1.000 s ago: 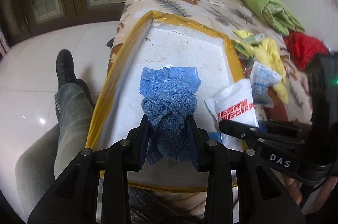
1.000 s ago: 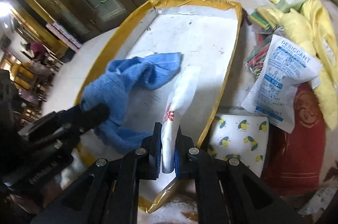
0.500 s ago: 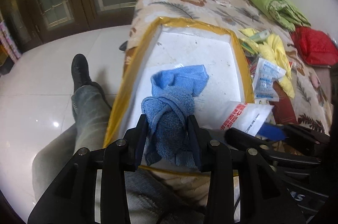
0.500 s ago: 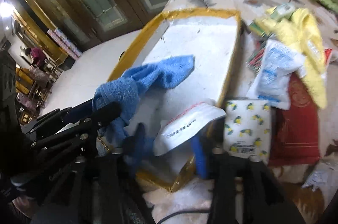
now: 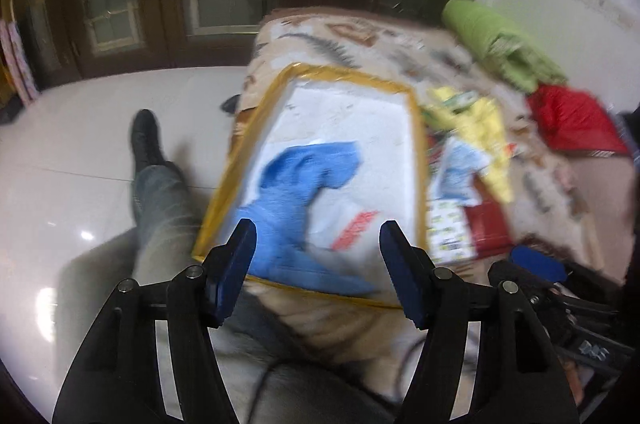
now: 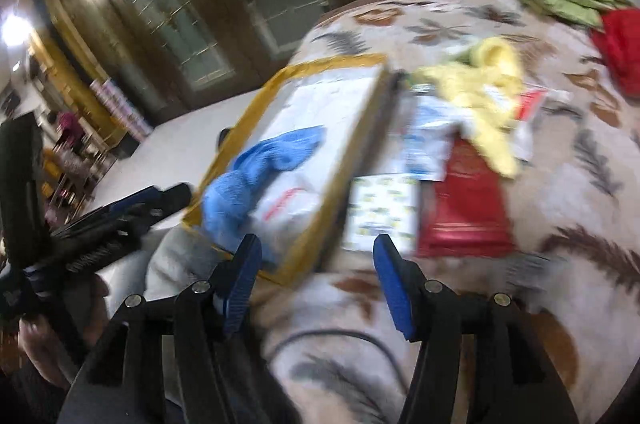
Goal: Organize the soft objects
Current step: 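Grasp the DESICCANT packet with the left gripper while the right gripper grasps a grey printed packet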
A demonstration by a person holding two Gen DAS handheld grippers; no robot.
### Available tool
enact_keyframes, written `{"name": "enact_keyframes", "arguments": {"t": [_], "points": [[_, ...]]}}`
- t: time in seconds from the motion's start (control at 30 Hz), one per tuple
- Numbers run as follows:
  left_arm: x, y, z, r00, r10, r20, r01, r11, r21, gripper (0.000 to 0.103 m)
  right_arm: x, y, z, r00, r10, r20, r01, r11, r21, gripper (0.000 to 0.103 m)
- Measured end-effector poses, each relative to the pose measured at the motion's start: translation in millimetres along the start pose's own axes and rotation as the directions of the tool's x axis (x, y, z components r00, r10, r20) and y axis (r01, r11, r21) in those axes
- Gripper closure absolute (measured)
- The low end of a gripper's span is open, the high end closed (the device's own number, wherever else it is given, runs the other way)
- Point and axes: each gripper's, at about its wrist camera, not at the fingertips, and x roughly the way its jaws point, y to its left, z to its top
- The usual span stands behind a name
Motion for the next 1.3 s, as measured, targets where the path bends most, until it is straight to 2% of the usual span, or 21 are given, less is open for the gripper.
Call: {"name": "enact_keyframes", "arguments": {"t": [0.13,0.27,0.47,0.57,0.67,0.73,0.83,0.93,1.07,1.17,1.23,1.3], "points": [[-4.7,-13.9,1.5,0.994,-0.107,0.011,0.108,0.994,-0.029,0.038,-24.7,-41.1,-7.0,0.997,-0.065,0.029,0.062,0.994,0.092,0.044],[5.3,-42.7,7.1,0.969,-0.231,-0.089,0.234,0.972,0.018,0.038,-38.4,-71.8,-17.4,0.993,-0.114,0.021,0.109,0.979,0.170,0.044],[21.4,-91.7,2.7,0.960,-0.205,-0.193,0.240,0.955,0.176,0.038,-43.2,-104.5,-26.9,0.984,-0.176,0.020,0.165,0.955,0.246,0.044],[31.3,-104.6,2.3,0.941,-0.242,-0.237,0.286,0.943,0.170,0.038,-39.6,-117.8,-32.3,0.986,-0.168,0.002,0.161,0.946,0.281,0.044],[45.9,-113.7,4.3,0.928,-0.254,-0.273,0.304,0.939,0.160,0.038,-33.0,-124.2,-41.2,0.992,-0.127,-0.017,0.126,0.936,0.328,0.044],[54.7,-117.5,7.7,0.924,-0.253,-0.285,0.305,0.940,0.154,0.038,-25.9,-122.8,-43.1,0.992,-0.124,-0.023,0.125,0.933,0.337,0.044],[67.7,-121.6,17.5,0.931,-0.243,-0.270,0.291,0.944,0.153,0.038,-16.2,-121.5,-41.3,0.987,-0.159,-0.022,0.156,0.924,0.349,0.039],[91.8,-129.6,34.8,0.944,-0.199,-0.265,0.247,0.955,0.164,0.038,-6.9,-125.6,-36.3,0.983,-0.185,-0.022,0.180,0.911,0.371,0.036],[125.8,-139.8,51.6,0.945,-0.155,-0.287,0.214,0.958,0.189,0.038,7.0,-129.9,-32.0,0.978,-0.201,-0.051,0.205,0.901,0.383,0.036],[152.3,-146.3,60.8,0.954,-0.091,-0.285,0.158,0.962,0.224,0.039,7.4,-132.9,-32.8,0.981,-0.191,-0.045,0.193,0.898,0.395,0.036],[163.5,-145.6,64.0,0.951,-0.098,-0.292,0.164,0.964,0.209,0.051,5.6,-133.6,-34.1,0.982,-0.186,-0.040,0.186,0.898,0.399,0.037],[170.4,-145.2,64.3,0.944,-0.118,-0.309,0.183,0.964,0.191,0.082,4.0,-139.1,-33.5,0.986,-0.166,-0.033,0.165,0.897,0.411,0.037]]}}
